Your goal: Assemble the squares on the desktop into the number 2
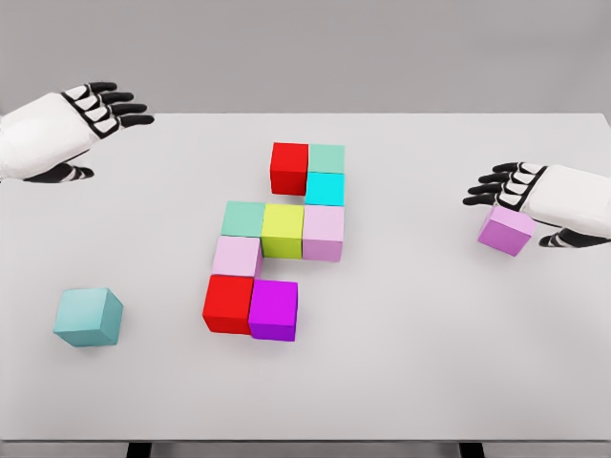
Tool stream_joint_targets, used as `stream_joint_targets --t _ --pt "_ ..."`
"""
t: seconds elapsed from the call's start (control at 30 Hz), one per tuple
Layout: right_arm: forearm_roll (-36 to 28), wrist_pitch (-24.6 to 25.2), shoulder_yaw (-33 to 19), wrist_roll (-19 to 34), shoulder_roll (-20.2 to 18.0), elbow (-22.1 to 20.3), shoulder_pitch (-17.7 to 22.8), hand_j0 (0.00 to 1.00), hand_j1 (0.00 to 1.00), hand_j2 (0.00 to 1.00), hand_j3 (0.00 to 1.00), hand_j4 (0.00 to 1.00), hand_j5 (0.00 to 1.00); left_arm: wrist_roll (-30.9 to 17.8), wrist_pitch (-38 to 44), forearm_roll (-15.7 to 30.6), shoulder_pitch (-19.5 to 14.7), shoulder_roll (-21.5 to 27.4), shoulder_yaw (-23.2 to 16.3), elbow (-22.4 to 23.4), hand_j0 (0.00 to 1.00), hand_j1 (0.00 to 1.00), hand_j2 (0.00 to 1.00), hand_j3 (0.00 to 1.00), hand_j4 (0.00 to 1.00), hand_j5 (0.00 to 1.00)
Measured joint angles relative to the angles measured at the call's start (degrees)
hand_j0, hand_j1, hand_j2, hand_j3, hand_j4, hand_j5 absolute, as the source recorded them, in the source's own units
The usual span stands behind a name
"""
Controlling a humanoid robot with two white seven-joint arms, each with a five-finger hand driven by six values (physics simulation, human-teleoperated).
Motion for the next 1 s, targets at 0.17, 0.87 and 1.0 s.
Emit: stream_joint_targets --t 0.17,0.87,1.0 --pt "-0.5 0.0 0.1 -0.6 1.0 0.0 -0.3 1.00 1.00 1.00 1.00 1.00 1.00 -0.6 0.0 -4.0 1.0 1.2 -0.7 -2.0 1.00 1.00 1.00 1.00 1.00 1.00" --pt "4.7 -0.1 4.0 24.9 16.2 20.9 -14.7 1.00 1.00 1.00 1.00 1.00 1.00 -5.9 -0.1 -4.9 12.3 16.7 -0.8 -7.9 1.00 1.00 1.00 1.00 1.00 1.00" --pt "6.9 -0.1 3.7 25.3 17.8 23.9 -14.7 1.00 1.00 1.00 1.00 1.00 1.00 -6.6 -0.1 -4.8 15.3 18.8 -0.7 -8.9 1.00 1.00 1.00 1.00 1.00 1.00"
